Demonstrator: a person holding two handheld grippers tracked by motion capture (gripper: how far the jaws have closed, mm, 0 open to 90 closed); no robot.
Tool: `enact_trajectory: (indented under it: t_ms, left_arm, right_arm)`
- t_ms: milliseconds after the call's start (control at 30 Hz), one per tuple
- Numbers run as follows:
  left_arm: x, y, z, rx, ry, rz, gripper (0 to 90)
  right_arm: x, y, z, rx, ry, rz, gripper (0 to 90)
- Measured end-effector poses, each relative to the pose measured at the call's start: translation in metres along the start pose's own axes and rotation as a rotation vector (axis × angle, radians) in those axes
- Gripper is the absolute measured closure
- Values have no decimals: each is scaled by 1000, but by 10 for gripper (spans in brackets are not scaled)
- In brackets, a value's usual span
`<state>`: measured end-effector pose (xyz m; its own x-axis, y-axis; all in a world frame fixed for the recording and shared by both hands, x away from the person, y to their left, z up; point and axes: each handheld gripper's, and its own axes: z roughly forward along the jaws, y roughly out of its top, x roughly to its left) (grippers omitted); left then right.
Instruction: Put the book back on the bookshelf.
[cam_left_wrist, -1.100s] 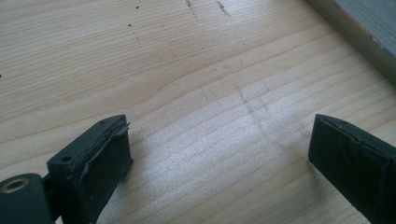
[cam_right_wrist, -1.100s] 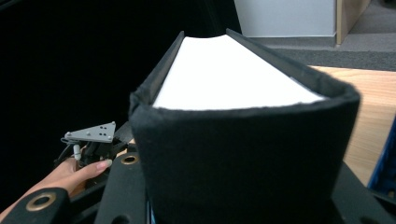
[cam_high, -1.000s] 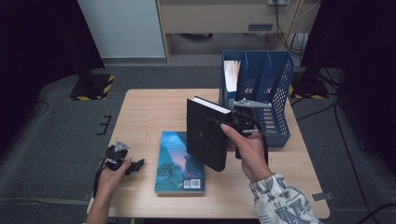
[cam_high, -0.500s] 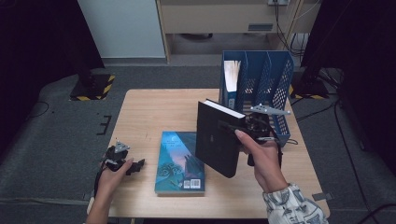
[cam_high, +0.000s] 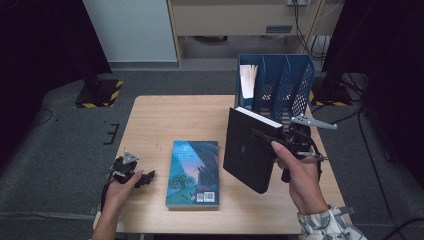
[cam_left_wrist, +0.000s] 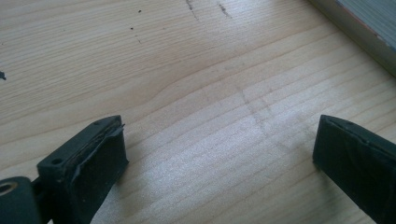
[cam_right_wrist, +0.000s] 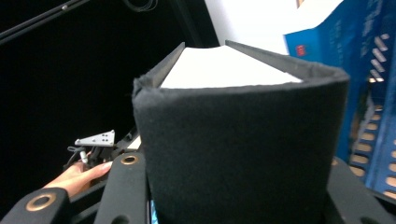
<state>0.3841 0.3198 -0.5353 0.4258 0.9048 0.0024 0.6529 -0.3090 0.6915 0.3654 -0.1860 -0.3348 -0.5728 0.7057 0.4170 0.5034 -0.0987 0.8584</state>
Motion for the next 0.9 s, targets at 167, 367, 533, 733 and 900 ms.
enact_trajectory:
  t_ms: [167, 367, 533, 733, 900]
  left_arm:
    - [0, -1, 0, -7, 1, -2, 15]
    - [0, 0, 1, -6, 1, -2, 7]
    - [-1, -1, 1, -7, 1, 0, 4]
    - [-1, -1, 1, -6, 3, -1, 2]
    - [-1, -1, 1, -7, 3, -2, 1]
  right_arm:
    - [-7, 5, -10, -18, -17, 21, 523]
    - [-17, 13, -24, -47, -48, 34, 522]
    - [-24, 17, -33, -66, -77, 39, 522]
    - [-32, 25, -43, -81, -120, 40, 521]
    - [-35, 35, -48, -105, -132, 48, 521]
